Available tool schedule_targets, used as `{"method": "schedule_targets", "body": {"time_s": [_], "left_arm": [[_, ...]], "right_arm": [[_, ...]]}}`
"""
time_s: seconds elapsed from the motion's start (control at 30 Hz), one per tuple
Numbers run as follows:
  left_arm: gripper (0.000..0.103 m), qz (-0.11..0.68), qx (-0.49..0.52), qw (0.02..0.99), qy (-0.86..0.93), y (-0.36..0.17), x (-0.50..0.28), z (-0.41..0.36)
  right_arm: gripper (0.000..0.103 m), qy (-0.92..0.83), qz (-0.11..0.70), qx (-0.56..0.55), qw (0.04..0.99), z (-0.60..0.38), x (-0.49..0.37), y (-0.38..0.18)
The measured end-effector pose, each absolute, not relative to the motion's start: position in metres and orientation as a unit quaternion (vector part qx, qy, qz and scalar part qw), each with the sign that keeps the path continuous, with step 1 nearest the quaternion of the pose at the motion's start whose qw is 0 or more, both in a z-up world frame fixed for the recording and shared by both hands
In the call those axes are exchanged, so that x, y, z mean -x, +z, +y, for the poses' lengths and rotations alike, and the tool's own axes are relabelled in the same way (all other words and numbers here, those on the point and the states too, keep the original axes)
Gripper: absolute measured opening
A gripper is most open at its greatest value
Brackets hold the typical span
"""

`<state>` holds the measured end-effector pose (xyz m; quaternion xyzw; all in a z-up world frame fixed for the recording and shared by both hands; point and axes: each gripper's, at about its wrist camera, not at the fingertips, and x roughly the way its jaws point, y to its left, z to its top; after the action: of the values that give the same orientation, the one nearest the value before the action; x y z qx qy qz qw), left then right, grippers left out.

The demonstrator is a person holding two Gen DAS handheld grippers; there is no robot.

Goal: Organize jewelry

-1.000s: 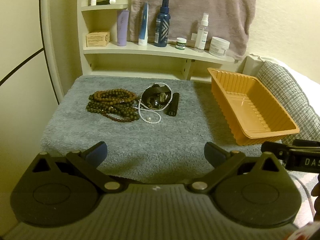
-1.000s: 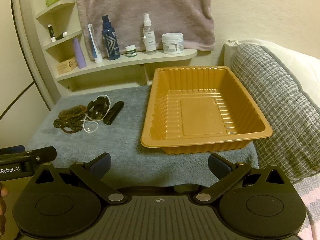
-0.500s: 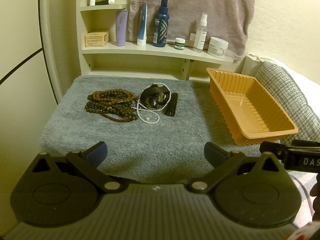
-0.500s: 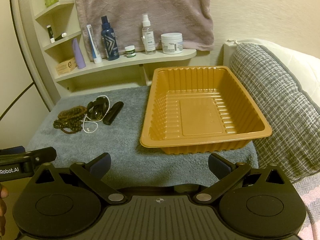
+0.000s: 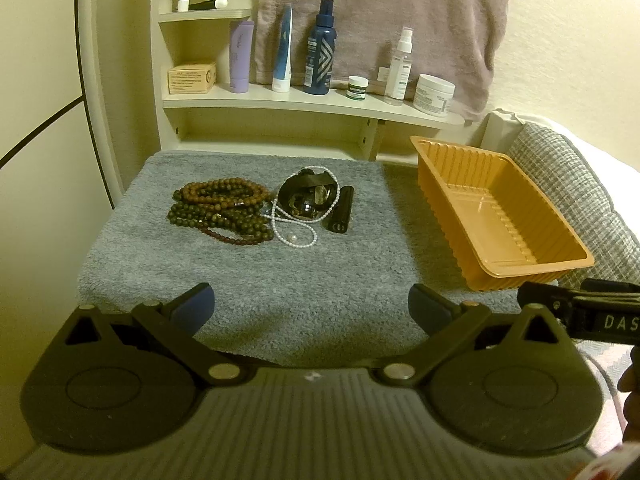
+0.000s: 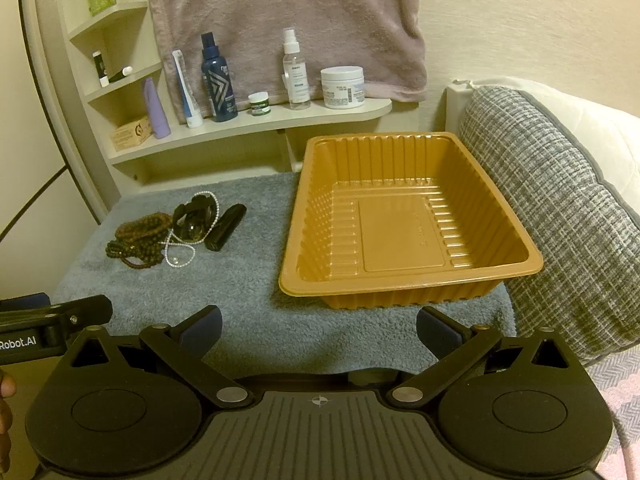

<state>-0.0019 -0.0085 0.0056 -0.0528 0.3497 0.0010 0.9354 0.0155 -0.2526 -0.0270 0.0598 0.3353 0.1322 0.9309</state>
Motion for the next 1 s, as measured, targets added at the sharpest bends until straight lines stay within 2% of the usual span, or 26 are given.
{"method": "schedule_targets", "body": {"time_s": [1.0], "left_arm": [[0.102, 0.350, 0.055, 0.935, -0.002, 0.0060, 0.0013, -0.0073]], "right_arm": [[0.103, 0.131, 0.335, -0.066, 0.931, -0.2541, -0.0177, -0.0283]]}}
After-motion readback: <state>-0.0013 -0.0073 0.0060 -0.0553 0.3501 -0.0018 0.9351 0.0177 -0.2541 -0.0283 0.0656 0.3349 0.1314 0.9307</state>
